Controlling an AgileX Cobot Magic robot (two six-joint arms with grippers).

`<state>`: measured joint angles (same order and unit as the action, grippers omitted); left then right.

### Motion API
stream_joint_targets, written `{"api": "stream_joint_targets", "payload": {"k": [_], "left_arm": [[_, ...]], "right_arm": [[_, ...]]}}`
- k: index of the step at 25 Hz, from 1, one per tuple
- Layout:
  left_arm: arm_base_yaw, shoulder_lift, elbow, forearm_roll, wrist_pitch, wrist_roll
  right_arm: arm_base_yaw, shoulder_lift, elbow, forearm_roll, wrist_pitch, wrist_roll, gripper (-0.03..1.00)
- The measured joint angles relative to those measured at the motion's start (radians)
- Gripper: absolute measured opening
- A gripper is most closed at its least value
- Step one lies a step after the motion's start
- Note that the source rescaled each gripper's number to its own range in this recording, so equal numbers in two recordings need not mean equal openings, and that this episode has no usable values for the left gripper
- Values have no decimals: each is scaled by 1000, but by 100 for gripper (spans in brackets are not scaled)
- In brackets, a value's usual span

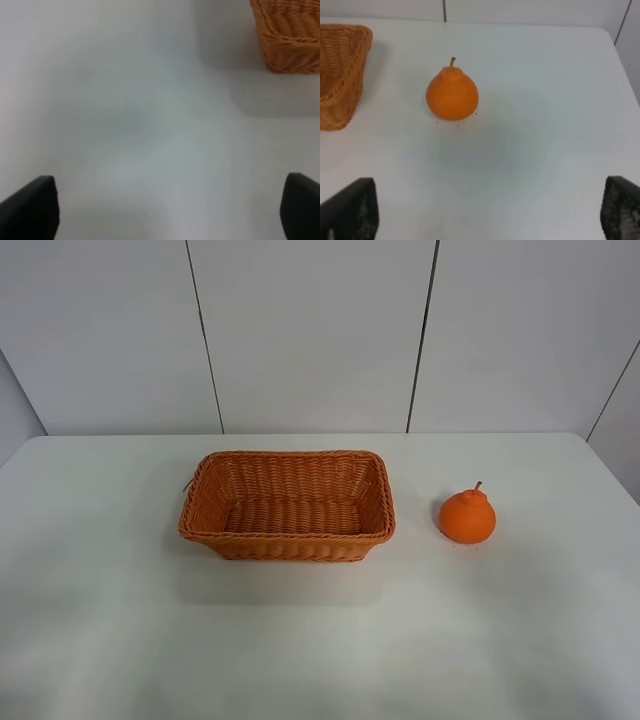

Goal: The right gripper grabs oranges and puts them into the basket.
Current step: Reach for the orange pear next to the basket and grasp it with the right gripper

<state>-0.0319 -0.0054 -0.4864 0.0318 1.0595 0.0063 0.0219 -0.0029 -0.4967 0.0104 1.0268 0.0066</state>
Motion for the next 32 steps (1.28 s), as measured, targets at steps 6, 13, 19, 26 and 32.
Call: {"api": "stream_joint_targets", "payload": {"k": [6, 13, 19, 26, 32], "left_arm": [[0, 0, 0, 0, 0, 0], [0, 0, 0, 0, 0, 0], [0, 0, 0, 0, 0, 0], [0, 0, 0, 0, 0, 0], [0, 0, 0, 0, 0, 0]], "right_arm": [[0, 0, 0, 0, 0, 0, 98], [0, 48, -13, 4, 1, 13, 98], [0, 402, -134, 1, -1, 34, 98], [0, 948, -304, 7, -29, 34, 98], [0, 1394, -543, 10, -18, 28, 98]]}}
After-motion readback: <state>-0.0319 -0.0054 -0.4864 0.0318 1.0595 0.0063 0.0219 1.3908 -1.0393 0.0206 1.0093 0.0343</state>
